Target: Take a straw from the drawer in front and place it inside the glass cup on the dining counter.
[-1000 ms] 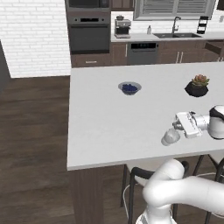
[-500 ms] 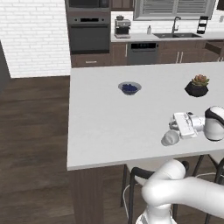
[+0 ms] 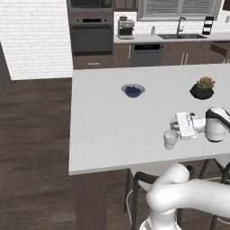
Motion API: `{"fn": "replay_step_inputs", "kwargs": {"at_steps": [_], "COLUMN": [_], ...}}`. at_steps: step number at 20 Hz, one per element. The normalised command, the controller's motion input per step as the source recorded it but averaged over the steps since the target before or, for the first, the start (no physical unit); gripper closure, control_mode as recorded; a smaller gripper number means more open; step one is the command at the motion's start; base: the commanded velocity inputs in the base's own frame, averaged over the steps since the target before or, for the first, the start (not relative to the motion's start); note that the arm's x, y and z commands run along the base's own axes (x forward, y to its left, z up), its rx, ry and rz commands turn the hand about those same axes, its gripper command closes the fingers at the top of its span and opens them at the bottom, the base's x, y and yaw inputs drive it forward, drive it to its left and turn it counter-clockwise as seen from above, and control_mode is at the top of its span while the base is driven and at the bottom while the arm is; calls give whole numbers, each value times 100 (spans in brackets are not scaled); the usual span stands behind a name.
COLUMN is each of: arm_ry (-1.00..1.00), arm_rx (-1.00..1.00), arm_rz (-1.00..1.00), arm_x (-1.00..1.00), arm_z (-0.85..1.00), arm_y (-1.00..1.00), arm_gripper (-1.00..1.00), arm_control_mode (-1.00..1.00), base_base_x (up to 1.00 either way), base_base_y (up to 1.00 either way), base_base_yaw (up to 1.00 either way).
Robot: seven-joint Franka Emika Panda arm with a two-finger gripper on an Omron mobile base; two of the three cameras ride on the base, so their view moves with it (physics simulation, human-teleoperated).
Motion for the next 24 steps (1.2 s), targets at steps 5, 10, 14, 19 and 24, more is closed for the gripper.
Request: {"fn": "replay_step_inputs", "kwargs": {"at_steps": [5, 10, 14, 19, 24], "arm_ry": [0, 0, 1, 1, 0], "arm_rx": [0, 0, 0, 0, 0], "arm_rz": [-6, -6, -5, -5, -5], "arm_x": [0, 0, 1, 1, 0], "arm_z": [-12, -17, -14, -5, 0], "arm_y": [-16, -4, 1, 0, 2], "arm_gripper": [100, 100, 100, -100, -100], "arm_control_mode": [-100, -100, -100, -100, -100], "base_base_x": [0, 0, 0, 0, 0], "base_base_y": [0, 0, 0, 0, 0], "base_base_yaw": [0, 0, 0, 0, 0]}}
